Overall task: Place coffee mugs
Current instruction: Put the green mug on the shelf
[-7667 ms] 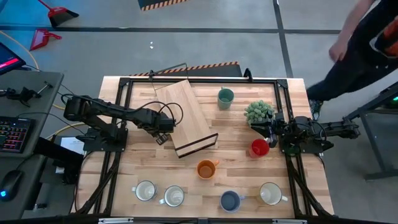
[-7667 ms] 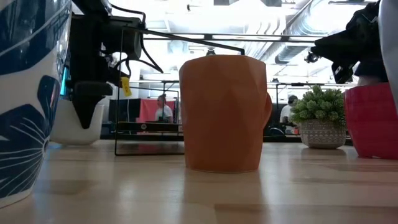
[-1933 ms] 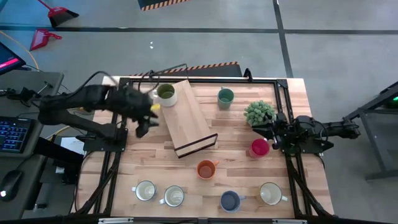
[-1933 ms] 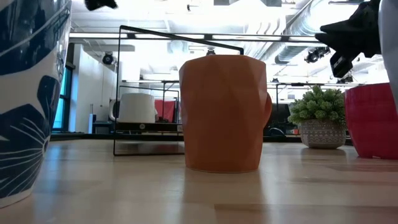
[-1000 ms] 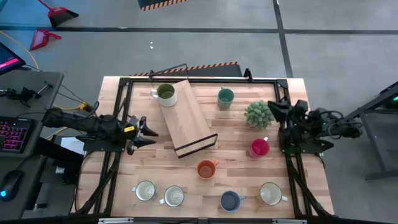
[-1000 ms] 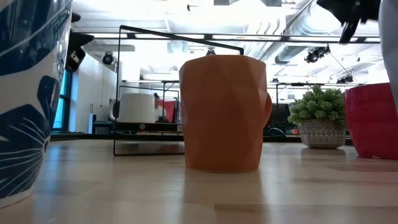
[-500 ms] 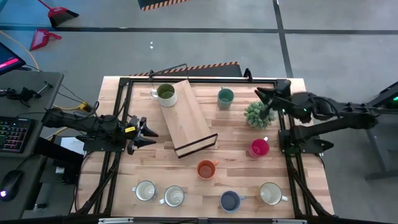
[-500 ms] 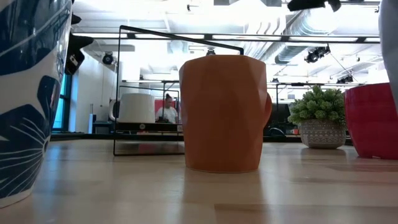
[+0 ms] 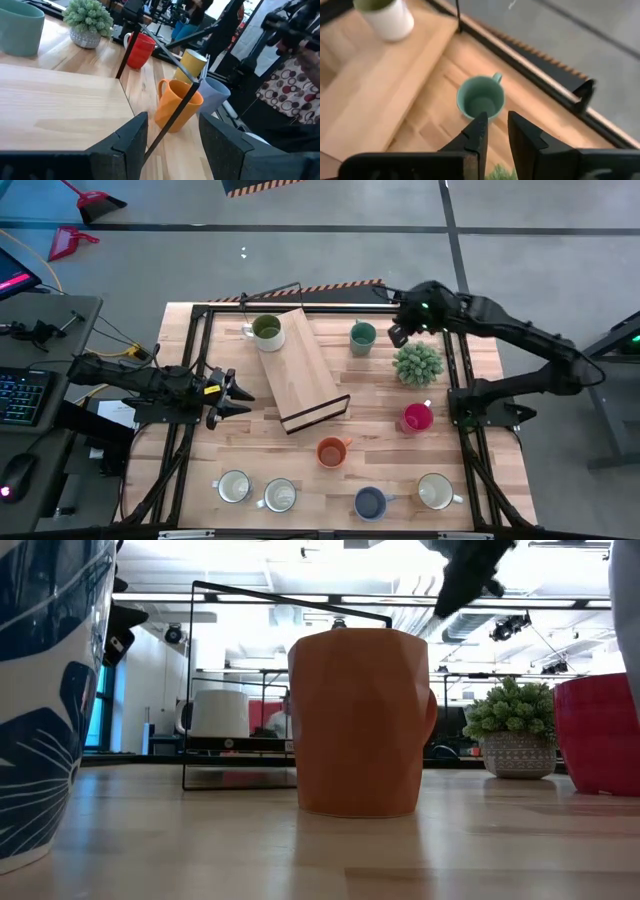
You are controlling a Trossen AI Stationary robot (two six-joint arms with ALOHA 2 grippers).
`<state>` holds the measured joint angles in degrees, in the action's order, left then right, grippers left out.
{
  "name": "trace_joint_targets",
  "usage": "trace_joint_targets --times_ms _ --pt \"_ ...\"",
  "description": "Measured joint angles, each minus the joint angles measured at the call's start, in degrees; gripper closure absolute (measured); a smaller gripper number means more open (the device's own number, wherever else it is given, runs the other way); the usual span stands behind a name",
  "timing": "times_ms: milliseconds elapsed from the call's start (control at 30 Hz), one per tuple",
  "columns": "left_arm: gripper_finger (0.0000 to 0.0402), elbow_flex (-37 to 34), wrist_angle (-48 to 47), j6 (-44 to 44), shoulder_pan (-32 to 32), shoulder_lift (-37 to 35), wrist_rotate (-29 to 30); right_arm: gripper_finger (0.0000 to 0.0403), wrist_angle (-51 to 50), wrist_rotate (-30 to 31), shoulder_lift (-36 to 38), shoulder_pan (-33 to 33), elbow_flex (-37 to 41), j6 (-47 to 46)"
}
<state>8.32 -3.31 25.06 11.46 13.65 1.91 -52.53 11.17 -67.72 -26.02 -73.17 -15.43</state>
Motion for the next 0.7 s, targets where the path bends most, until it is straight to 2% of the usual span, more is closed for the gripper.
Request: trace_joint_targets --times_ms 100,267,467,700 --pt "0.0236 0.0 -0.02 0.35 0.0 0.0 0.02 0.0345 1.19 -3.57 -3.98 -2.87 0.0 1.86" --pt "0.0236 0.0 -0.04 0.39 0.0 0.0 0.02 0.0339 4.0 -4.55 -10.62 -4.86 0.0 6.35" --pt "0.0236 0.0 -0.07 0.64 0.0 0.0 0.02 0.0305 11.62 -7.06 -17.46 -5.79 0.0 9.71" --pt "0.0236 0.0 -0.09 3.86 -0.02 0.0 0.03 0.0295 12.52 -8.9 -22.69 -7.68 0.0 9.91"
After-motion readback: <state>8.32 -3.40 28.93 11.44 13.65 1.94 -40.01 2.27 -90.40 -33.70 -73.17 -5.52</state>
